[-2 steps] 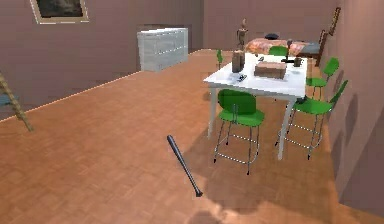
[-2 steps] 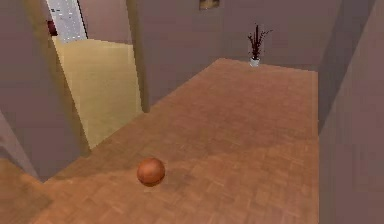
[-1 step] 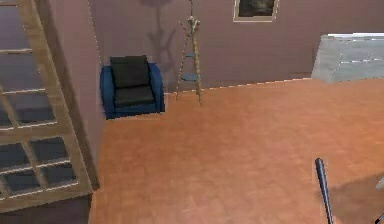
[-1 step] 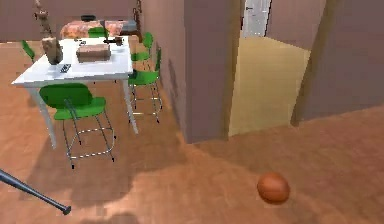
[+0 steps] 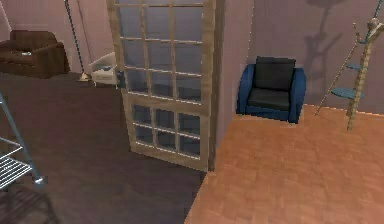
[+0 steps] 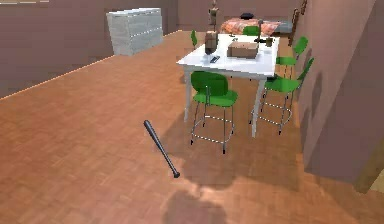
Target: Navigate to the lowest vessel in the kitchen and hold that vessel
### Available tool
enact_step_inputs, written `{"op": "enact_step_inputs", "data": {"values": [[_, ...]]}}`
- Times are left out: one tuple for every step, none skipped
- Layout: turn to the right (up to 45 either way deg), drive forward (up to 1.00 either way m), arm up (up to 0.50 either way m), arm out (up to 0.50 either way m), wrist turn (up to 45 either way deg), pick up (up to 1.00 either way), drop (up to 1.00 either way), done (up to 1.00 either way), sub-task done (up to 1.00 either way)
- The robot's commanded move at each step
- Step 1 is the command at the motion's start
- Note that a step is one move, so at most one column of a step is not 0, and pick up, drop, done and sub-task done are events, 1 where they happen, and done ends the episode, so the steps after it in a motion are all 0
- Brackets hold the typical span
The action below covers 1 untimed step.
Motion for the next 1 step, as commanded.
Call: {"op": "enact_step_inputs", "data": {"values": [[0.0, 0.4, 0.0, 0.0, 0.0, 0.0, 0.0, 0.0, 0.0]]}}
